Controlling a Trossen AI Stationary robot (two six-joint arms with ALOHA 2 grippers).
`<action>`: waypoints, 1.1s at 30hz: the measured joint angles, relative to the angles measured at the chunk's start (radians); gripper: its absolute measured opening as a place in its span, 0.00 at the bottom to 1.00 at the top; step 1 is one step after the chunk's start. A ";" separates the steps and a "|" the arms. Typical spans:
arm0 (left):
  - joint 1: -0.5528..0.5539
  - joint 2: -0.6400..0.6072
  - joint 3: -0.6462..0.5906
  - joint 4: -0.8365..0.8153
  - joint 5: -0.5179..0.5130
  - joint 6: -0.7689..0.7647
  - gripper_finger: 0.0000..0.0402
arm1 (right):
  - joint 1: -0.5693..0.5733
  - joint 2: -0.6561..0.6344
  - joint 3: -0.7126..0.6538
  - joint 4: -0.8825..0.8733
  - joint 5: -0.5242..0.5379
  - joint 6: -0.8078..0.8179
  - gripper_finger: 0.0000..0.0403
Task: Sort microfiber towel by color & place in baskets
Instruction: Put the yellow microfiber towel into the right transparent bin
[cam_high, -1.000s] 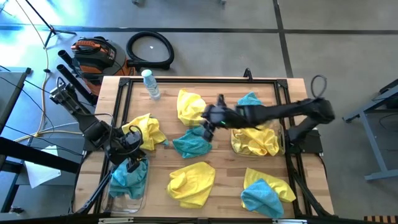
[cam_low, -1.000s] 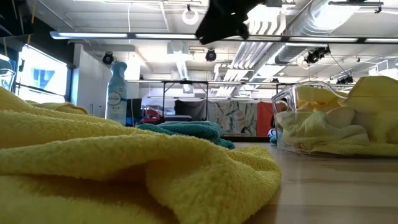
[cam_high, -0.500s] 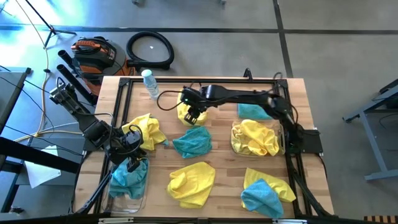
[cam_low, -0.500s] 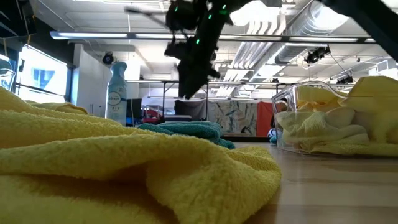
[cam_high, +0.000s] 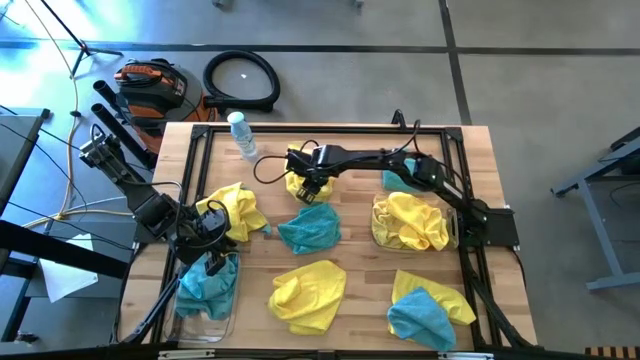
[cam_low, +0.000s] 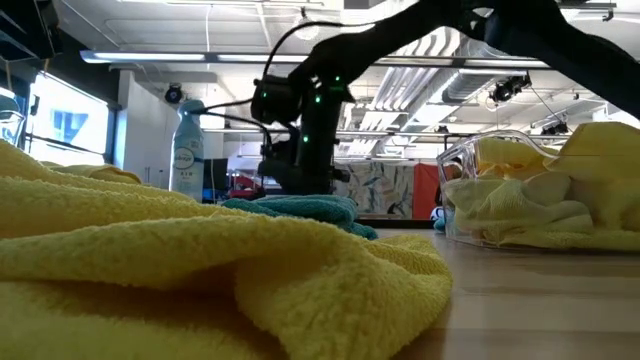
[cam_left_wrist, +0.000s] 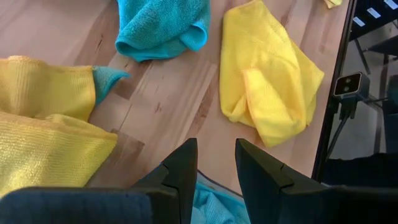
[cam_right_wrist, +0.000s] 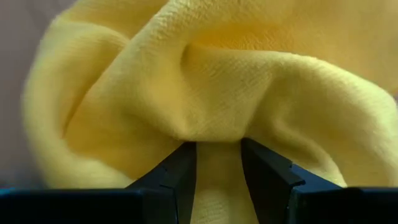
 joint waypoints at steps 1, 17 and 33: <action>0.000 0.000 0.000 0.000 0.000 -0.001 0.25 | -0.001 0.005 0.000 0.005 0.000 0.001 0.31; 0.000 0.000 0.000 -0.036 -0.074 0.017 0.25 | -0.029 0.003 -0.002 -0.049 -0.119 0.040 0.04; 0.000 0.001 0.000 -0.037 -0.083 0.051 0.25 | 0.142 -0.471 -0.001 -0.213 0.153 0.228 0.00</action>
